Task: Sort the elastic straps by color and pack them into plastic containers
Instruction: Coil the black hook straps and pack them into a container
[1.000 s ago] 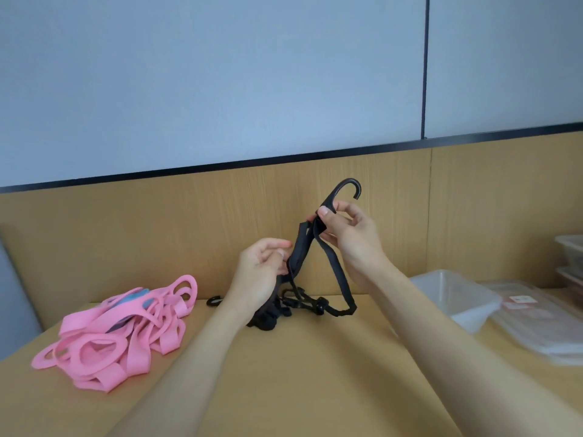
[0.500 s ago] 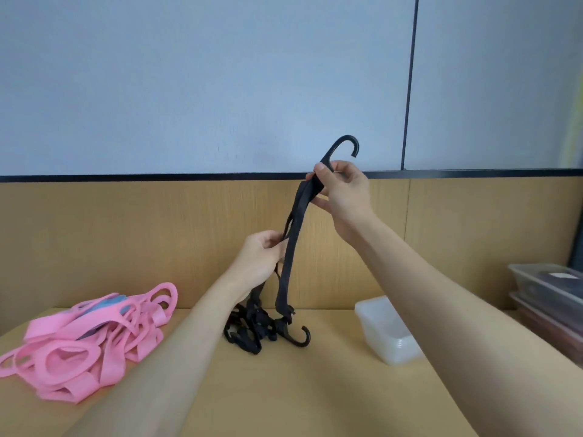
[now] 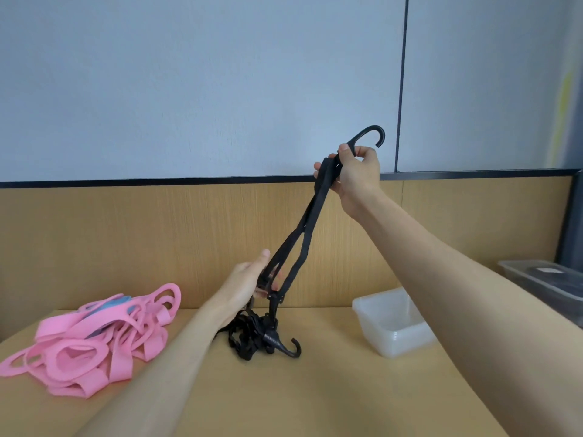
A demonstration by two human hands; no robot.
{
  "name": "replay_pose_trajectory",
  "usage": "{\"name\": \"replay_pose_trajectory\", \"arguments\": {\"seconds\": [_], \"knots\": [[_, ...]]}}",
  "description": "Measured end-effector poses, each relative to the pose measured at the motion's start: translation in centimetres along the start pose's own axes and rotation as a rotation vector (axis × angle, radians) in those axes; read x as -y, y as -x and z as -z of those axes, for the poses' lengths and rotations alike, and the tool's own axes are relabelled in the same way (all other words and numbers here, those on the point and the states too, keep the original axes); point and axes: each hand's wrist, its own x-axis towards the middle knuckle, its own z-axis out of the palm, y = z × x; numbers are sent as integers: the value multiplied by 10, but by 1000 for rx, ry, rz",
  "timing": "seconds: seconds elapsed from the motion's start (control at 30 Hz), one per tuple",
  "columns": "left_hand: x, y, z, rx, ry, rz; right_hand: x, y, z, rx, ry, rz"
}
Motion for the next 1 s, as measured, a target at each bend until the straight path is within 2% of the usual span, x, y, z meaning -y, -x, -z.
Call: {"name": "replay_pose_trajectory", "arguments": {"seconds": [0.2, 0.37, 0.47, 0.8, 1.0], "knots": [[21, 13, -15, 66, -19, 59, -2, 6, 2, -12, 48, -6], [36, 24, -37, 151, -143, 99, 0, 9, 6, -15, 38, -9], [45, 21, -49, 100, -224, 109, 5, 7, 9, -23, -3, -18], [18, 16, -103, 71, -187, 173, 33, 1, 19, -70, -277, -66], [14, 10, -136, 11, -129, 60, 57, 0, 28, -26, -306, -49]]}}
